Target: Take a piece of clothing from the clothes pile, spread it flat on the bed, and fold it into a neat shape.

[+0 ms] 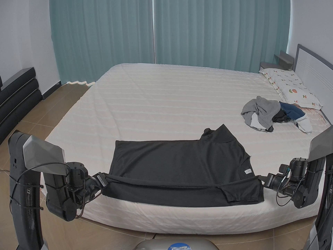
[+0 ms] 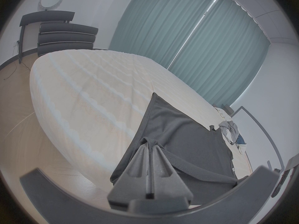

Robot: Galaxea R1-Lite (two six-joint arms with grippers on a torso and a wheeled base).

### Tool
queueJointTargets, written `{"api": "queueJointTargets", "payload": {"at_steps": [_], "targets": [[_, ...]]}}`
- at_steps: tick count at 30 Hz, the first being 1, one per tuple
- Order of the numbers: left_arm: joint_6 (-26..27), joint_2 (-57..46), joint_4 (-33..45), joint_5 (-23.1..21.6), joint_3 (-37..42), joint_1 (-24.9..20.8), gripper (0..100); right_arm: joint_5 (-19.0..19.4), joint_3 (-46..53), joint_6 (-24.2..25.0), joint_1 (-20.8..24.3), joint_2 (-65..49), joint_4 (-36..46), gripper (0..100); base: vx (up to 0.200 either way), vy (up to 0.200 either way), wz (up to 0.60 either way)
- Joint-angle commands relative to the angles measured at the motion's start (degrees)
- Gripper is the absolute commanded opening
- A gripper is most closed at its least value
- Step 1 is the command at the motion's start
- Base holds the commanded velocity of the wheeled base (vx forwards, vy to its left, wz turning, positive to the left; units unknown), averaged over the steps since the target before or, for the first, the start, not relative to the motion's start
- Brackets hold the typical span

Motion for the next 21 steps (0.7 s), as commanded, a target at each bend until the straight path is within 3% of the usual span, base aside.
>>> {"api": "queueJointTargets", "payload": {"at_steps": [1,7,21], "targets": [[-0.01,1.71,-0.14,0.02,-1.32,0.02,0,0.02,-0.97,-0.01,0.26,0.71,0.1,0,0.0,0.0,0.0],[-0.09,3.38,0.12,2.57,-4.04,-0.07,0,0.02,-3.34,0.16,0.44,3.0,-0.07,0,0.0,0.0,0.0],[-1.24,6.28,0.38,2.65,-7.82,-0.68,0,0.1,-6.51,2.18,0.53,6.87,-0.25,0,0.0,0.0,0.0]]}}
